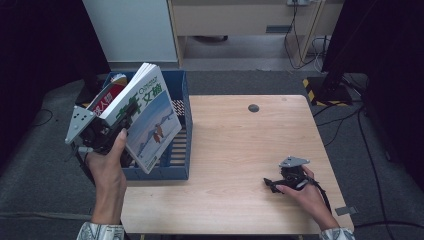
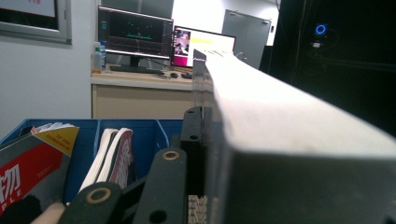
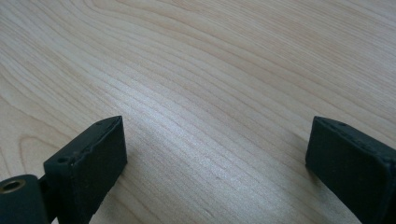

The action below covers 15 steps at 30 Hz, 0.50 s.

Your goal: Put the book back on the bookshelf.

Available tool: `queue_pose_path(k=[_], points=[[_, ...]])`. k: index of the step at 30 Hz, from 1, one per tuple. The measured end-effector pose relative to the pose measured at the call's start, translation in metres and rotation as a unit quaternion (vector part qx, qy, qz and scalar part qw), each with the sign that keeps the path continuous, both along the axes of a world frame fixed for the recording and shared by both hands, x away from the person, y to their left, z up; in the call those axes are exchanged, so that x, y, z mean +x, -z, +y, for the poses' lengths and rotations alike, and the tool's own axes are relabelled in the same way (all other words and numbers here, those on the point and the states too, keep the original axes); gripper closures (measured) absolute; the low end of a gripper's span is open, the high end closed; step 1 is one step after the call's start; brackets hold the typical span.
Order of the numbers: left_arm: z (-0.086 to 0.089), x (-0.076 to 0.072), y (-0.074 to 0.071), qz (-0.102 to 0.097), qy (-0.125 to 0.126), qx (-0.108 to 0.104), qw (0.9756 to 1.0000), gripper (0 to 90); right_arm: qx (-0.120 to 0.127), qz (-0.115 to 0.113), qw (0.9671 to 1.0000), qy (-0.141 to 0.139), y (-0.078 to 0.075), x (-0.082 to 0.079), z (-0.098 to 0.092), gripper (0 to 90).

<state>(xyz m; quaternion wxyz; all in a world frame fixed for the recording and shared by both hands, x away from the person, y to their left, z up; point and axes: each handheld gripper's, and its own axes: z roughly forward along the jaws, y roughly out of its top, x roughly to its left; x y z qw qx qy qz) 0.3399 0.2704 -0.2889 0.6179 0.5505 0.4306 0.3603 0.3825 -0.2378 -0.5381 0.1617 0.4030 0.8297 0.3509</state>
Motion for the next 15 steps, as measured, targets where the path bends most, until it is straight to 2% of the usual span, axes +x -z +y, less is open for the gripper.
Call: queue_pose_path(k=[15], points=[[-0.010, 0.018, 0.007, 0.013, -0.023, -0.004, 0.9997, 73.7, 0.000, 0.000, 1.0000, 0.000, 0.000, 0.000, 0.000, 5.6]])
